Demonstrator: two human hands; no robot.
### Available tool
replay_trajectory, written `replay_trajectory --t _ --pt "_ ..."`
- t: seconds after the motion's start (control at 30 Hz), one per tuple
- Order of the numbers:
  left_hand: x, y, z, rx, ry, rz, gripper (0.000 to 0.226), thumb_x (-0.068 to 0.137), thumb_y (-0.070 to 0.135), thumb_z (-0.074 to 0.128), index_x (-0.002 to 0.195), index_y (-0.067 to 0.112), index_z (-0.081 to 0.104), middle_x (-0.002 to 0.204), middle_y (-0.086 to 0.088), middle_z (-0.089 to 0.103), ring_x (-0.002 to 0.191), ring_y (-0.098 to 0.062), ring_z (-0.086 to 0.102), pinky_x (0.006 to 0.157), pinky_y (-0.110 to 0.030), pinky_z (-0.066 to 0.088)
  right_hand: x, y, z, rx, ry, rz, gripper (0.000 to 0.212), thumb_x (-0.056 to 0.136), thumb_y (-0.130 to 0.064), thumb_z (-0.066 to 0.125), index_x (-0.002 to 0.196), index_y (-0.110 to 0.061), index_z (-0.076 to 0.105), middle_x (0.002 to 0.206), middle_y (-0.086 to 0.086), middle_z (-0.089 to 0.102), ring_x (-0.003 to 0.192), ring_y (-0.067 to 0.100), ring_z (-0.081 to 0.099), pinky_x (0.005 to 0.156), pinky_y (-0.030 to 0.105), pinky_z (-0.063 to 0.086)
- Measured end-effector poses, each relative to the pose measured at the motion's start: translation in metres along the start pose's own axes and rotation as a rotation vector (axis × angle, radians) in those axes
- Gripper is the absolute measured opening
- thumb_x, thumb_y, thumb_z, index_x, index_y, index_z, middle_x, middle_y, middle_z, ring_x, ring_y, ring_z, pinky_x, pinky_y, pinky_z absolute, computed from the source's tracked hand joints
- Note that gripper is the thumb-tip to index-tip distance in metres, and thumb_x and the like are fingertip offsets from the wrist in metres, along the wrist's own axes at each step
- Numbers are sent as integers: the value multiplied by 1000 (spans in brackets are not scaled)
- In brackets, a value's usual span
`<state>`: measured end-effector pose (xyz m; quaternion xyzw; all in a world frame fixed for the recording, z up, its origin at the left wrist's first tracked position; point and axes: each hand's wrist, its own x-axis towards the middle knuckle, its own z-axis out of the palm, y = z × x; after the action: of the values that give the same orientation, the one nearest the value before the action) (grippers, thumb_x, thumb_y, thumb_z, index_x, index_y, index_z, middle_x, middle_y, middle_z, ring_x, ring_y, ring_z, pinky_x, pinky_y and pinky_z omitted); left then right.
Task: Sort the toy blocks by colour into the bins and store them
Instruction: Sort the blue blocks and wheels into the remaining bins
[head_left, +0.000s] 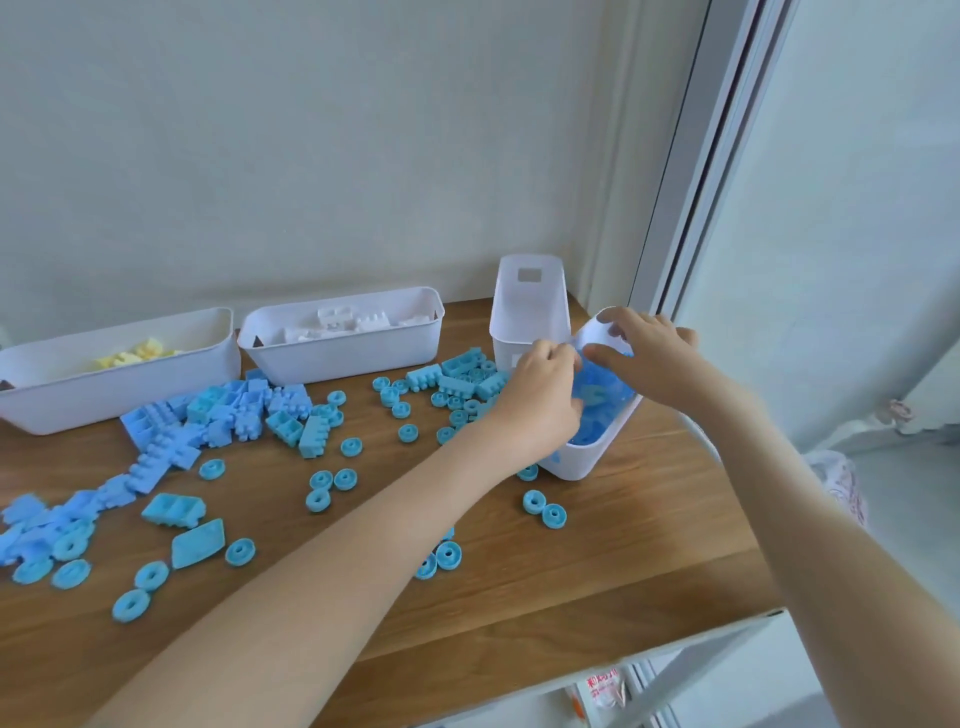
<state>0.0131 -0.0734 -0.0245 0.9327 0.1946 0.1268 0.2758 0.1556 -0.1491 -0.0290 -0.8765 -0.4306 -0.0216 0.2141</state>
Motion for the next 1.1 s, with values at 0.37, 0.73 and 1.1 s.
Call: replay_trajectory --t 0.37,0.73,1.1 --pt "-41 -52 -35 69 152 -82 27 98 24 46 124 19 47 131 3 43 115 -7 45 82 -18 33 -11 -19 1 -159 -148 -90 29 89 -46 54 103 -22 61 93 -5 64 90 17 56 94 36 35" --pt "-94 -116 -68 326 206 -328 26 97 37 40 118 31 55 122 6 52 116 -16 45 89 -35 23 -38 -134 50 -86 -78 -524 28 92 -42 50 108 -20 58 103 -6 62 104 13 52 97 29 18" --pt "-176 -187 -136 328 342 -610 50 95 37 47 137 12 38 141 -7 31 132 -26 30 103 -35 32 -12 -222 80 72 -399 -642 37 93 -36 52 129 -27 50 114 -7 60 98 9 51 93 26 39"
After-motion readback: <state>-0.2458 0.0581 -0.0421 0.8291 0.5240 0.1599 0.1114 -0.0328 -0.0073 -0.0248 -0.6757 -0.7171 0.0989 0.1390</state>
